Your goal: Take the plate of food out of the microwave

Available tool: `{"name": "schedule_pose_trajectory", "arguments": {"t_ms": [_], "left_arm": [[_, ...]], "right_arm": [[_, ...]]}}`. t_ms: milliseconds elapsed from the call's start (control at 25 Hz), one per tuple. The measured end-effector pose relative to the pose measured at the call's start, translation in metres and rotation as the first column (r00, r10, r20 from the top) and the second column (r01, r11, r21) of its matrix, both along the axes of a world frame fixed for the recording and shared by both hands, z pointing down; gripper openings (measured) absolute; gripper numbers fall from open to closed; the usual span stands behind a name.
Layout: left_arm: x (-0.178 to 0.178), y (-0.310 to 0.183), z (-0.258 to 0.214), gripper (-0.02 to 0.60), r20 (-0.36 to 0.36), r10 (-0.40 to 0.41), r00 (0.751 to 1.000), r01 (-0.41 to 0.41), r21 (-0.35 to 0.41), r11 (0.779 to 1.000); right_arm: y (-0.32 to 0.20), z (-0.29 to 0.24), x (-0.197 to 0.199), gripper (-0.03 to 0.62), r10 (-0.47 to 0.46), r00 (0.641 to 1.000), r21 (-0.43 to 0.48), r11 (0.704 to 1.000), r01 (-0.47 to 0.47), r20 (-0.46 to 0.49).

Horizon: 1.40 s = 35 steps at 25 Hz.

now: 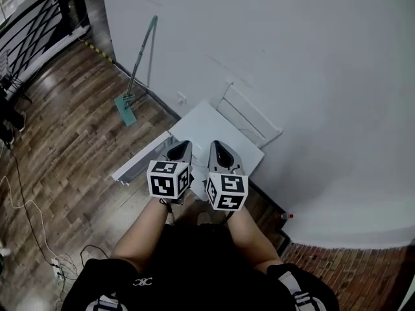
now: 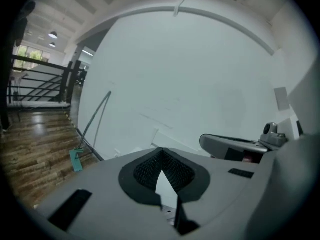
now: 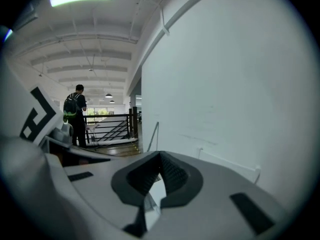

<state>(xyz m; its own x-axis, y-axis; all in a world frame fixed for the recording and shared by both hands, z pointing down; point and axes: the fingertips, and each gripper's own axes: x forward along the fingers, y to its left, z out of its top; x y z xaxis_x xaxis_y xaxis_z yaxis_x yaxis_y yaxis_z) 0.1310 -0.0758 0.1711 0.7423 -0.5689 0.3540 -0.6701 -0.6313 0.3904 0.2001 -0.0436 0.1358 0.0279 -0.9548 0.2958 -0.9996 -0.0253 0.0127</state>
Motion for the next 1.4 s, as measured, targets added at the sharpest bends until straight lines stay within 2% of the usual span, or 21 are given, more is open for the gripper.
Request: {"name": "schedule_pose_trajectory", "arguments": {"t_ms": [160, 280, 480, 640, 800, 1040, 1200, 1400], "left_arm": [[-0.025, -0.002, 0.015, 0.0, 0.013, -0.123, 0.992, 0.123, -0.036, 0.992], [-0.045, 0.005, 0.036, 0.0, 0.023, -0.212, 0.977, 0.213, -0.076, 0.974], [-0.079, 0.028, 0.086, 0.0, -0.043, -0.35, 0.936, 0.335, -0.197, 0.921], [-0.097, 0.041, 0.151, 0.0, -0.072, -0.417, 0.906, 0.381, -0.29, 0.878], [-0.102, 0.047, 0.219, 0.0, -0.073, -0.421, 0.904, 0.369, -0.363, 0.856], [-0.074, 0.029, 0.307, 0.003, -0.081, -0.344, 0.936, 0.282, -0.415, 0.865], [-0.031, 0.018, 0.367, 0.099, -0.105, -0.266, 0.958, 0.188, -0.47, 0.862], [0.021, 0.009, 0.427, 0.155, -0.133, -0.226, 0.965, 0.123, -0.532, 0.838]], "right_arm": [[-0.016, 0.009, -0.022, 0.011, -0.126, 0.992, -0.027, 0.992, 0.126, 0.0], [-0.02, 0.029, -0.042, 0.009, -0.222, 0.975, -0.069, 0.972, 0.222, 0.008], [-0.009, 0.08, -0.077, 0.009, -0.346, 0.938, -0.169, 0.923, 0.346, 0.029], [0.0, 0.142, -0.092, 0.009, -0.372, 0.928, -0.238, 0.899, 0.367, 0.024], [0.014, 0.204, -0.095, 0.01, -0.37, 0.929, -0.329, 0.877, 0.351, 0.008], [0.013, 0.275, -0.078, 0.009, -0.319, 0.947, -0.391, 0.876, 0.283, -0.029], [0.013, 0.312, -0.063, 0.011, -0.292, 0.955, -0.41, 0.877, 0.249, -0.044], [0.023, 0.341, -0.034, 0.009, -0.248, 0.967, -0.435, 0.879, 0.198, -0.061]]}}
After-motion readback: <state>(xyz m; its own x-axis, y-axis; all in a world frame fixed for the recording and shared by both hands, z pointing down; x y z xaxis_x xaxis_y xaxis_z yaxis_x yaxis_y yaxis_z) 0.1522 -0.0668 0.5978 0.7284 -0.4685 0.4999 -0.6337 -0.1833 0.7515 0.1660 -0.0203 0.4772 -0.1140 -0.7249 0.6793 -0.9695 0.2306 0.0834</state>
